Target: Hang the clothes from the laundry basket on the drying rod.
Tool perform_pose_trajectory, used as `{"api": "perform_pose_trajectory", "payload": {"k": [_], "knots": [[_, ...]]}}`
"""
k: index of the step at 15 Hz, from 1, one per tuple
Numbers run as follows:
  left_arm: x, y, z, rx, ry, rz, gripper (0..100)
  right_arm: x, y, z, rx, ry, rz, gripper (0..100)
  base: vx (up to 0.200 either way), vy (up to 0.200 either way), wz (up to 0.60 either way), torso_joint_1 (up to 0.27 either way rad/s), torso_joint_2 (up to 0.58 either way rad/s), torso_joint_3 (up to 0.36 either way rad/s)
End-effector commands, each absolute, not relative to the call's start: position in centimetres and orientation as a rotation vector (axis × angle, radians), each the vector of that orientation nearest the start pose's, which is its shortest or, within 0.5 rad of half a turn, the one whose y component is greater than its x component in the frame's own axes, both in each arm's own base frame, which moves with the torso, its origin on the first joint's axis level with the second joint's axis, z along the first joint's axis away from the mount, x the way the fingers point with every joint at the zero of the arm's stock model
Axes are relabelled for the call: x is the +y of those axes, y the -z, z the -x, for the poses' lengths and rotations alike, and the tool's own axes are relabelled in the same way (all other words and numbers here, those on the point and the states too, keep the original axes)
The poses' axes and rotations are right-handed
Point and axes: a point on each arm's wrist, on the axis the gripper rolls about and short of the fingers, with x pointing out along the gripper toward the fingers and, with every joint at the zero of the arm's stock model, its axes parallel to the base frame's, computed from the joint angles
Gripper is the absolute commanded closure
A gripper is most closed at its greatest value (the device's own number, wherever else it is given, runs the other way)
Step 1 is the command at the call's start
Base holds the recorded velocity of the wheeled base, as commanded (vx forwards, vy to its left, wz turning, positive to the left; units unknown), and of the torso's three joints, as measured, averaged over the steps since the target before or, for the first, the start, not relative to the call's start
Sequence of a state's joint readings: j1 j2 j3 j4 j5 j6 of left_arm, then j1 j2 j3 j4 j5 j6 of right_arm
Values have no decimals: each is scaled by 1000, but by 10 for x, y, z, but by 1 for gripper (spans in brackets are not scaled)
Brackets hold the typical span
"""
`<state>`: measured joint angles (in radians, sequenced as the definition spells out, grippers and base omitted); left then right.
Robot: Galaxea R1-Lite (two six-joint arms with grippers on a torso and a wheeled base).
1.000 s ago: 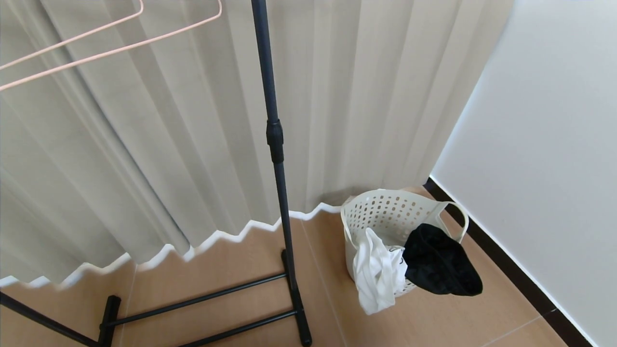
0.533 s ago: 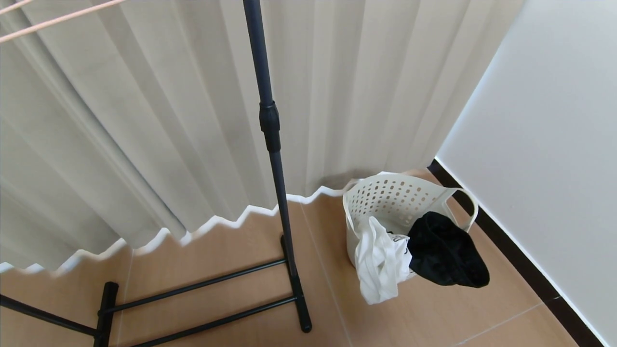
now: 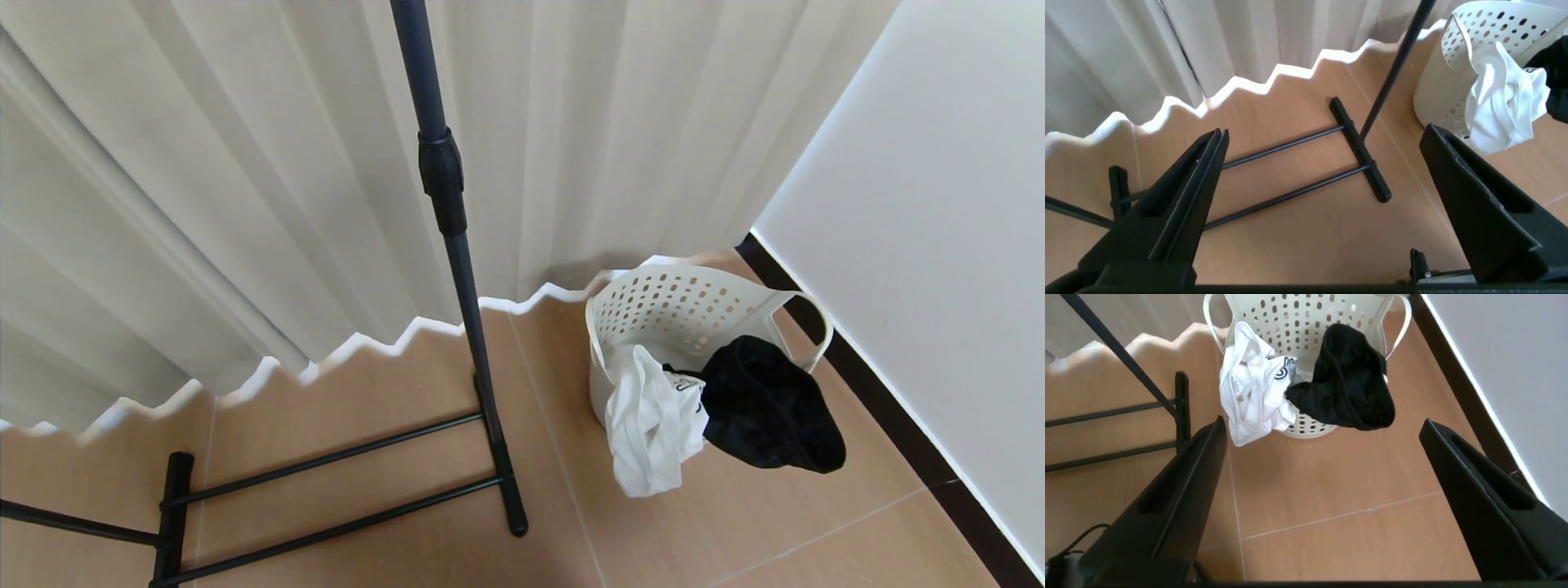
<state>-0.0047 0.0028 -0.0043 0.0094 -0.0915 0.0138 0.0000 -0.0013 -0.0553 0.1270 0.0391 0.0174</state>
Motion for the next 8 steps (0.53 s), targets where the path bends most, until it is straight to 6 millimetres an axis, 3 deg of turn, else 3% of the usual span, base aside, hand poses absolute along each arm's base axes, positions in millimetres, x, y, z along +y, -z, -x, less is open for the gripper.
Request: {"api": "perform_pose_trajectory", "payload": {"k": [1, 8], "knots": [[-2, -75, 23, 8, 97, -15, 0, 1, -78, 28, 72, -39, -20, 0, 0, 0, 0, 7, 2, -188], [-2, -76, 23, 7, 95, -13, 0, 1, -78, 28, 72, -38, -18, 0, 0, 0, 0, 0, 1, -198]]}}
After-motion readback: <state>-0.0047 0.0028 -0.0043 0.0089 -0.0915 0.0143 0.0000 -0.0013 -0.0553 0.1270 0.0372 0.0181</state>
